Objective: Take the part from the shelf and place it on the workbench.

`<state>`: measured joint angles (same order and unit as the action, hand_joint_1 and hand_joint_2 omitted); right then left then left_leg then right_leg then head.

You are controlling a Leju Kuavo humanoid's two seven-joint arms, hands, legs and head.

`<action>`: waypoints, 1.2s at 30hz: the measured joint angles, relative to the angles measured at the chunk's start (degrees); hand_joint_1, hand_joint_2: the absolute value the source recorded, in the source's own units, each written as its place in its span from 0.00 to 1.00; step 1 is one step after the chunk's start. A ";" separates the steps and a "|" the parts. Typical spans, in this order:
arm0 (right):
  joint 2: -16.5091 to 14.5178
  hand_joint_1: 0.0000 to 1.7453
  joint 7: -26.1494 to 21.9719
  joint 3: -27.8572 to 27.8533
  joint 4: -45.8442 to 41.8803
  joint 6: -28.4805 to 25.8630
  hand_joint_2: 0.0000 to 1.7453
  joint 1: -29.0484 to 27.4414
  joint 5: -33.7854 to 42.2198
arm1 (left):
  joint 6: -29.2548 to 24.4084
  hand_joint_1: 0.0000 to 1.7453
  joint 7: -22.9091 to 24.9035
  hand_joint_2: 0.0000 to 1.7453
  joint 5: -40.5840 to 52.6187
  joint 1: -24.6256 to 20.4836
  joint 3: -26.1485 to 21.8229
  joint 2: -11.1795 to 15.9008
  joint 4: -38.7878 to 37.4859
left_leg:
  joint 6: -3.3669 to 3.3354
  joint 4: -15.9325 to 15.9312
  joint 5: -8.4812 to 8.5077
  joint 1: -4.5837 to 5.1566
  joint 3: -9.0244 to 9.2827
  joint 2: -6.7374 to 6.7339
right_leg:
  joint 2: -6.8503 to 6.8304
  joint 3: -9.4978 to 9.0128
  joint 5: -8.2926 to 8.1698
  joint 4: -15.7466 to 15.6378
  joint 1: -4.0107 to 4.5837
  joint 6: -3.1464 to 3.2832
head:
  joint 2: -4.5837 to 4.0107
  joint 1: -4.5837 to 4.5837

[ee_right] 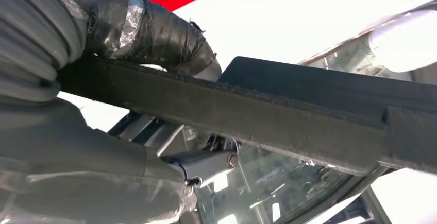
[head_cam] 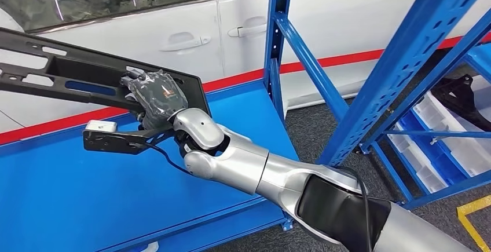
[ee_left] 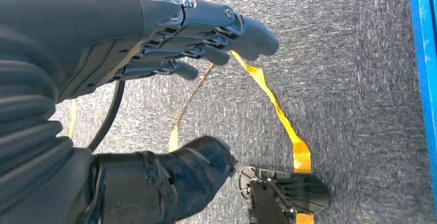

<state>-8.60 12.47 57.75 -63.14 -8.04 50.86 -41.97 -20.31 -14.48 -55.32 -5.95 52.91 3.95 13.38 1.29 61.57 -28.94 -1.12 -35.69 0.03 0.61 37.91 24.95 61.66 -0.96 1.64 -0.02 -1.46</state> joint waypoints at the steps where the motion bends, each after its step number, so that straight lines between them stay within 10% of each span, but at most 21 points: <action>1: 0.08 1.00 -0.04 -0.18 -0.61 0.02 1.00 -0.02 0.29 | 0.01 0.00 0.09 1.00 0.01 -0.03 0.01 -0.05 0.00 | 0.19 2.55 -1.92 -0.04 -0.90 -0.03 | -0.03 0.12 -0.21 -0.11 -0.03 0.32 | 0.00 0.02; 5: 0.63 1.00 -0.12 -0.60 -2.14 0.10 1.00 -0.32 1.03 | 0.05 0.00 0.51 1.00 0.08 -0.03 0.01 -0.09 0.00 | 0.38 12.92 -7.04 -0.03 -3.76 -0.02 | -0.03 1.12 -1.07 -0.16 0.28 0.86 | 0.00 0.03; 10: 1.25 1.00 -0.14 -1.12 -3.91 0.02 1.00 -0.52 1.08 | 0.07 0.00 0.54 1.00 0.12 -0.46 0.01 -0.05 0.00 | -1.18 -2.56 -1.99 0.76 5.52 -0.02 | -0.02 2.16 -2.68 -0.30 0.41 0.16 | 0.00 0.01; 14: 1.63 1.00 -0.15 -1.58 -4.81 -0.12 1.00 -0.54 1.08 | 0.07 0.00 0.57 1.00 0.13 -0.55 0.01 -0.11 0.00 | -1.91 -4.48 0.09 0.91 5.46 -0.05 | -0.11 2.37 -3.50 -0.92 0.51 -1.35 | 0.00 -0.04; 19: 2.30 1.00 -0.10 -2.04 -5.48 -0.34 1.00 -0.70 1.08 | -0.01 0.00 0.65 1.00 0.15 -0.51 0.01 -0.21 0.00 | -2.92 -5.34 3.47 0.60 2.80 -0.56 | -0.08 5.77 6.99 11.91 0.65 -2.26 | 0.00 -0.65; 21: 2.55 1.00 -0.09 -2.05 -5.59 -0.36 1.00 -0.88 1.08 | -0.13 0.00 0.67 1.00 0.15 -0.48 0.01 -0.22 0.00 | -2.80 -4.63 4.00 0.55 1.35 -0.58 | -0.18 3.93 6.86 12.53 0.34 -2.55 | 0.00 -0.65; 25: 2.86 1.00 -0.05 -2.14 -6.07 -0.41 1.00 -0.97 1.04 | -0.16 0.00 0.81 1.00 0.15 -0.50 0.01 -0.23 0.00 | -2.00 -2.46 4.51 0.48 -1.19 -0.51 | -0.23 -4.40 3.87 0.60 0.06 -2.24 | 0.00 -0.64; 28: 2.96 1.00 -0.05 -2.29 -6.43 -0.47 1.00 -1.04 0.98 | -0.25 0.00 0.90 1.00 0.19 -0.46 0.01 -0.22 -0.01 | -0.81 -2.20 5.46 0.53 -1.92 -0.36 | -0.04 -3.98 3.01 -0.30 0.30 -0.96 | 0.00 -0.60; 30: 2.97 1.00 -0.05 -2.32 -6.50 -0.49 1.00 -1.08 0.97 | -0.31 0.00 0.91 1.00 0.26 -0.34 0.01 -0.23 -0.02 | -0.17 -1.17 4.19 0.37 -2.69 -0.21 | -0.16 -3.39 1.97 -0.86 0.13 0.03 | 0.00 -0.57; 34: 2.97 1.00 -0.05 -2.32 -6.60 -0.50 1.00 -1.13 0.97 | -0.33 0.00 0.92 1.00 0.33 -0.39 0.01 -0.32 -0.02 | 0.62 10.53 -4.98 0.16 -5.95 -0.14 | -0.26 -0.78 -0.51 -1.31 0.01 0.90 | 0.00 -0.51; 36: 2.98 1.00 -0.05 -2.32 -6.61 -0.51 1.00 -1.26 0.97 | -0.33 0.00 0.92 1.00 0.33 -0.38 0.01 -0.32 -0.02 | 0.64 12.61 -4.65 0.15 -4.93 -0.14 | -0.26 0.88 -1.74 -1.27 0.03 0.82 | 0.00 -0.51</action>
<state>-5.62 12.41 55.43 -69.75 -8.55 49.60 -41.00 -20.63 -13.55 -54.99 -6.33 52.92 3.63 13.35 1.94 74.18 -33.59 -0.97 -40.62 -0.11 0.35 38.78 23.20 60.39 -0.93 2.47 -0.02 -1.97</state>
